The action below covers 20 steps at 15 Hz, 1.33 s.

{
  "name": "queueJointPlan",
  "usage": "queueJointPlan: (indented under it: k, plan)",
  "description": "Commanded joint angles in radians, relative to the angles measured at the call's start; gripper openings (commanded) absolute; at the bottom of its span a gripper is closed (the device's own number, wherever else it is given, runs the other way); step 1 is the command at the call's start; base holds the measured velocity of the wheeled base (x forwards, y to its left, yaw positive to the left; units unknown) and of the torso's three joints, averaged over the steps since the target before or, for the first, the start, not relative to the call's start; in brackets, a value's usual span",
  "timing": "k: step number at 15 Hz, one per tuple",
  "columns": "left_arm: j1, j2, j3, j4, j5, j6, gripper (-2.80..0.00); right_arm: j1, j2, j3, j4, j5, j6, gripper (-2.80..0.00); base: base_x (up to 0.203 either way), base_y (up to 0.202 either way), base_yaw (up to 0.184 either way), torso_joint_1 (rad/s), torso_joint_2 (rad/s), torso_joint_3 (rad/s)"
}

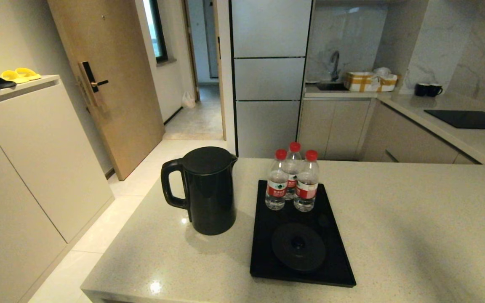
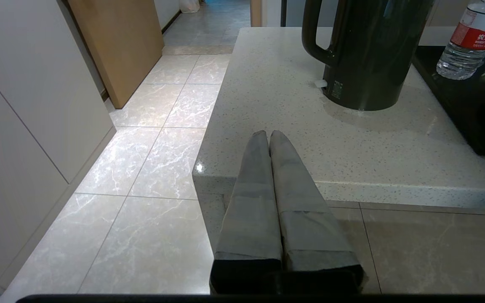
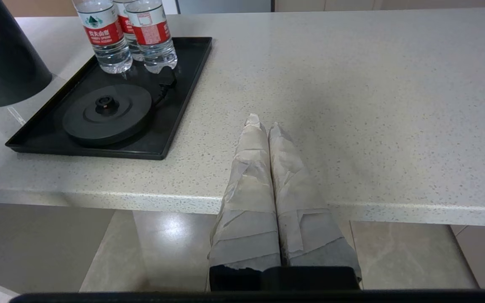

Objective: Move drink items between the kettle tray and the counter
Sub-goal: Return the kettle to its original position

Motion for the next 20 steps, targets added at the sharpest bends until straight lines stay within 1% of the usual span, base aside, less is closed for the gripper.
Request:
queueJointPlan:
  k: [1,20]
  plan:
    - [0.0,0.001,0.0,0.0,0.0,0.004,-2.8,0.0,0.0,0.0,0.001,0.0,0.0,-2.8,0.0,0.0,0.0,0.0,0.0,0.0]
    - [0.0,0.001,0.0,-0.001,0.0,0.0,-2.8,0.0,0.0,0.0,0.001,0.0,-0.002,-2.8,0.0,0.0,0.0,0.0,0.0,0.0]
